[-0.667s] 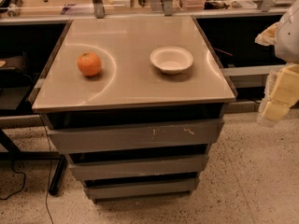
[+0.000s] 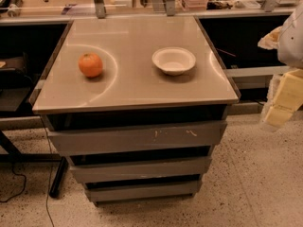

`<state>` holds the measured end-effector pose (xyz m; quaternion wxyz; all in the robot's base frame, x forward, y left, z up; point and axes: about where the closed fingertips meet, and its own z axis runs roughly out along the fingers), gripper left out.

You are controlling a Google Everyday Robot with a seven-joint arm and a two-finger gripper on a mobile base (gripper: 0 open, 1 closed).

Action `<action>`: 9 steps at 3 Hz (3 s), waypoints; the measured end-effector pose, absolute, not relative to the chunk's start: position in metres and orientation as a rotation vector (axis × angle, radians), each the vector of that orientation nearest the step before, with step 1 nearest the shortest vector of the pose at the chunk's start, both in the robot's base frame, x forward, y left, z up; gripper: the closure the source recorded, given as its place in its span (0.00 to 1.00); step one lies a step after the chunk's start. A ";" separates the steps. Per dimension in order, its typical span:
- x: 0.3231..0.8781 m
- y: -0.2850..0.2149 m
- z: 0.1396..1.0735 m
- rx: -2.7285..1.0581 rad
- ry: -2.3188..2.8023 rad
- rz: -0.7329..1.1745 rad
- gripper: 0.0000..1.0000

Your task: Open top drawer

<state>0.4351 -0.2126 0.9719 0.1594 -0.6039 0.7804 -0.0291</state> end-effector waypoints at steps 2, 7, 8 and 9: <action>0.413 -0.152 0.879 -1.693 2.308 0.231 0.00; 0.465 -0.111 0.744 -1.578 2.344 0.369 0.00; 0.478 -0.114 0.727 -1.550 2.352 0.348 0.00; 0.487 -0.115 0.707 -1.528 2.363 0.355 0.00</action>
Offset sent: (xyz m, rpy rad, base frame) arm -0.0248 0.1006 -0.1652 0.2433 0.2927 -0.0233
